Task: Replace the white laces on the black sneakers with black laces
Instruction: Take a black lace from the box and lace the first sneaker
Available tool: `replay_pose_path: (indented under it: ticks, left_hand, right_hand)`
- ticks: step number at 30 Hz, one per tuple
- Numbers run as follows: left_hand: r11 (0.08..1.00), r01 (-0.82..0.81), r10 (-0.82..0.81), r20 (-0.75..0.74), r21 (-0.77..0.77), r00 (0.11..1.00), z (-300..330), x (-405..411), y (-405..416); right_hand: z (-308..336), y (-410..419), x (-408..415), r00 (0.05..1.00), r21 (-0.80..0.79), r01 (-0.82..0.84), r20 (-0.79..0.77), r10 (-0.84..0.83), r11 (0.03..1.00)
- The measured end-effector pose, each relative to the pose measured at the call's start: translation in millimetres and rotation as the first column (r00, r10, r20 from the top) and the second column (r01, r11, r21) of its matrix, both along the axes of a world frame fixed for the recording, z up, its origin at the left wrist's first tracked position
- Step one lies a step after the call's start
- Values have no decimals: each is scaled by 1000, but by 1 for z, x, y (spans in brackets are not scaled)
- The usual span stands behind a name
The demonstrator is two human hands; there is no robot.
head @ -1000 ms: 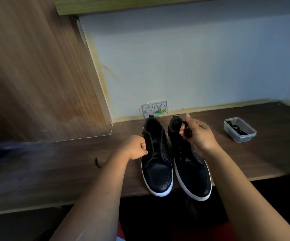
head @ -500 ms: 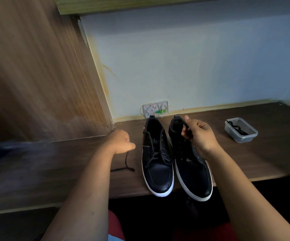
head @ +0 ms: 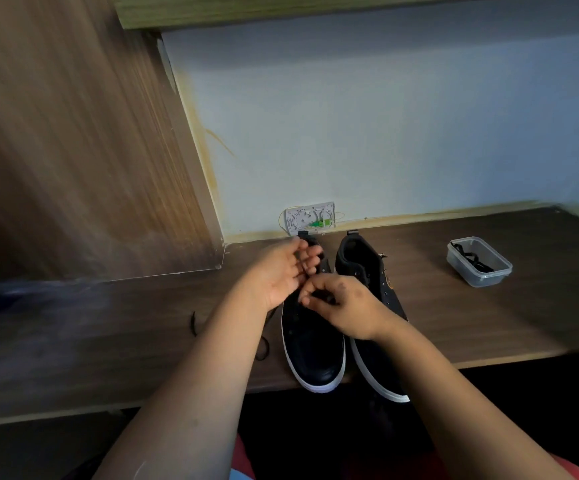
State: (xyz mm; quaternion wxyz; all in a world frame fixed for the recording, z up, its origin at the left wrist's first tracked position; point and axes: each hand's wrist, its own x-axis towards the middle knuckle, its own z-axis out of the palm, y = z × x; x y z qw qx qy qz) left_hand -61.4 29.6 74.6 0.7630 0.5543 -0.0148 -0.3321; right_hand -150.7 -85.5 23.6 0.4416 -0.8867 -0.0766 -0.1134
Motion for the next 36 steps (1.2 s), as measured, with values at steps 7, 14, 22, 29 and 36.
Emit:
replay_pose_path:
  ticks: [7, 14, 22, 29, 36]
  left_hand:
    - [934, -358, 357, 107, -17, 928, -1, 24, 14]
    - [760, -398, -124, 715, 514, 688, -19, 22, 12]
    - [734, -274, -326, 676, 621, 661, -48, 12, -1]
    - [698, -300, -342, 671, 650, 658, -61, 7, -14]
    - [668, -288, -415, 664, 687, 622, -68, 3, -20]
  right_hand:
    - [-8, 5, -1, 848, 237, -289, -386, 363, 928]
    - [-15, -11, 12, 899, 103, 437, -77, -431, 893]
    - [-34, -2, 19, 856, -150, 516, 101, -506, 843]
    - [-22, -11, 17, 802, 111, 595, -149, -578, 796]
    - [-25, -17, 17, 794, 218, 604, -247, -556, 767]
